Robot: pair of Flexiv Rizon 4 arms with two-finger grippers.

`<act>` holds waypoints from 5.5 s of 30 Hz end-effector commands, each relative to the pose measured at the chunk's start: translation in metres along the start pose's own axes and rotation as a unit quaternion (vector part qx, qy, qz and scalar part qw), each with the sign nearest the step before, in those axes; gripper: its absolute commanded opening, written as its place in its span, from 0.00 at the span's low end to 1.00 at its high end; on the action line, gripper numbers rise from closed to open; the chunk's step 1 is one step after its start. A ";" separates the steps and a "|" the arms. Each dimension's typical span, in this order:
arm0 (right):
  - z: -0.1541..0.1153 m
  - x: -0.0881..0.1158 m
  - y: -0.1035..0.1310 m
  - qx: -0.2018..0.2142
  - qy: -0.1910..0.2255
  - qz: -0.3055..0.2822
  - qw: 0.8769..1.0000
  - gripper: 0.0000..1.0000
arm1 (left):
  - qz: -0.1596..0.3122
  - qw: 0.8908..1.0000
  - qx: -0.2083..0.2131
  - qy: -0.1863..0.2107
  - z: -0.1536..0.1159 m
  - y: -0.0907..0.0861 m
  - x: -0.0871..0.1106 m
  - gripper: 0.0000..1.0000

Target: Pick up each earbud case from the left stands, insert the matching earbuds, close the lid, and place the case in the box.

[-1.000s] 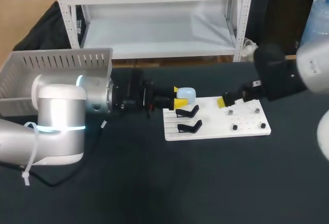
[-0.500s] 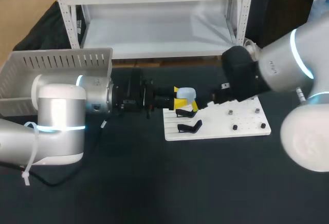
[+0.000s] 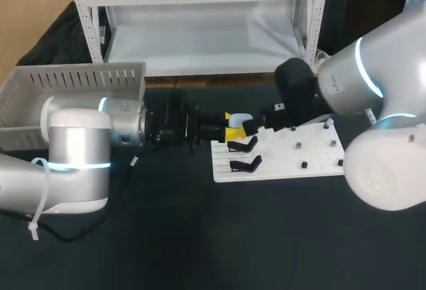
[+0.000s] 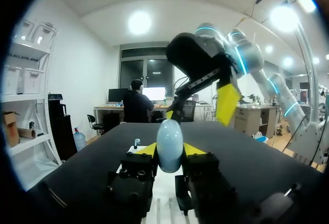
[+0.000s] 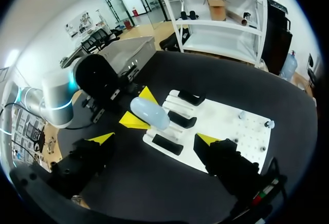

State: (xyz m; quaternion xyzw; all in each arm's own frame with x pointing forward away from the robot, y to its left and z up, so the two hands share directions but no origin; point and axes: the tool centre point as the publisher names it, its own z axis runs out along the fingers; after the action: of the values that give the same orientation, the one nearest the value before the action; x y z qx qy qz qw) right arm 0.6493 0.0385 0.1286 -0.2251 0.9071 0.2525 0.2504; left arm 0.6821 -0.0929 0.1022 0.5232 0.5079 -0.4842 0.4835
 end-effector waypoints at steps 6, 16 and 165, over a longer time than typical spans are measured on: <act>0.013 -0.004 -0.005 0.009 0.002 0.008 1.000 1.00 | 0.001 1.000 -0.001 -0.001 0.000 0.000 0.001 0.00; 0.017 -0.010 -0.011 0.015 0.004 0.011 1.000 1.00 | 0.001 1.000 -0.001 -0.001 0.000 0.000 0.001 0.00; 0.012 0.020 -0.247 0.223 0.150 -0.046 0.962 0.36 | 0.059 0.998 0.007 -0.003 0.001 -0.002 -0.010 0.00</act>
State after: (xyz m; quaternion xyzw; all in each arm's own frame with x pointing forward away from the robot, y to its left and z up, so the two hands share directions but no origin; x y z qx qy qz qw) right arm 0.7692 -0.1511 0.0236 -0.2411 0.9560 -0.0045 0.1672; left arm 0.6803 -0.0943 0.1126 0.5547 0.4713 -0.4604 0.5082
